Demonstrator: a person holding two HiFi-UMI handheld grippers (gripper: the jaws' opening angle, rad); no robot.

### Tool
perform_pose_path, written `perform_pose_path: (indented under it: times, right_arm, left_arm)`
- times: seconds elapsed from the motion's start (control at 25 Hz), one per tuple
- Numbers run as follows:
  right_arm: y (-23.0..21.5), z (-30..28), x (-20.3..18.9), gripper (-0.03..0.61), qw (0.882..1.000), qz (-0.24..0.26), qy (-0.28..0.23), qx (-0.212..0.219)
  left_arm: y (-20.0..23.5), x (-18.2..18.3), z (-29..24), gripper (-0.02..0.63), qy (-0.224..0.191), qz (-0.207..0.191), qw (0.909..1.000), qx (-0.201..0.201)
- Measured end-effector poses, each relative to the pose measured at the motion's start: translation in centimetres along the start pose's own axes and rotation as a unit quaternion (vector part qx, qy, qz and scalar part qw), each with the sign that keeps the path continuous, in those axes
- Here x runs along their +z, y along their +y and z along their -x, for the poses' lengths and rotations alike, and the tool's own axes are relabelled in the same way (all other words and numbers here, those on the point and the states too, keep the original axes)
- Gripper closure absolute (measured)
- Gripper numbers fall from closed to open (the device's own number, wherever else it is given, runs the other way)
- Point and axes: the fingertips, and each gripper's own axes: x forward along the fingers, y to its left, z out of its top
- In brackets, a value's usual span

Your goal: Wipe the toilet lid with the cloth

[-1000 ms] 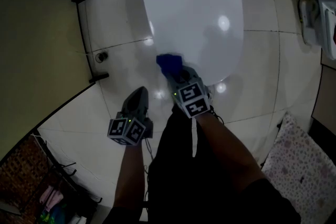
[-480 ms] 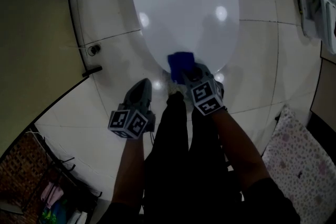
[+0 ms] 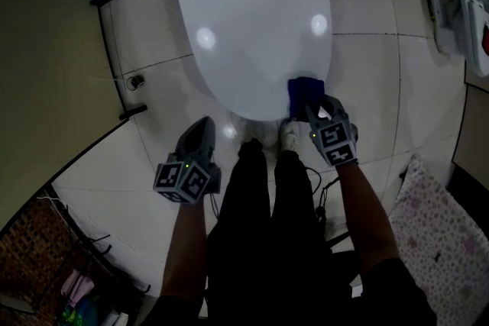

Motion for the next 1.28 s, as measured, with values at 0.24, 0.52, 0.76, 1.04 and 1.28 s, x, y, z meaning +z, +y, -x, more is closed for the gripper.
perform_pose_path:
  times: [0.24,0.52,0.76,1.04,1.28]
  right_arm:
    - [-5.5,1.0,-3.2,0.522,0.996,-0.031,0.036,-0.071]
    - [-9.3,6.6,-5.8,0.522,0.984,-0.129,0.03,-0.122]
    - [-9.6,19.2,1.6,0.522,0.976,-0.124,-0.124,-0.133]
    - [-9.4,35.8,13.2,0.523,0.942,-0.1,-0.29,-0.136]
    - [-12.1,47.0,20.2,0.523,0.891,-0.104,-0.417,-0.146]
  left_arm:
    - [-0.9,-0.1,0.3,0.621,-0.009,0.003,0.9999,0.008]
    - [-3.1,2.8,2.9,0.621,-0.041,-0.009,0.999,0.013]
    - [-7.9,10.7,10.7,0.621,-0.116,-0.037,0.9923,0.022]
    - [-15.2,22.9,22.1,0.621,-0.229,-0.094,0.9682,0.034]
    - [-19.6,28.4,29.0,0.621,-0.322,-0.115,0.9394,0.029]
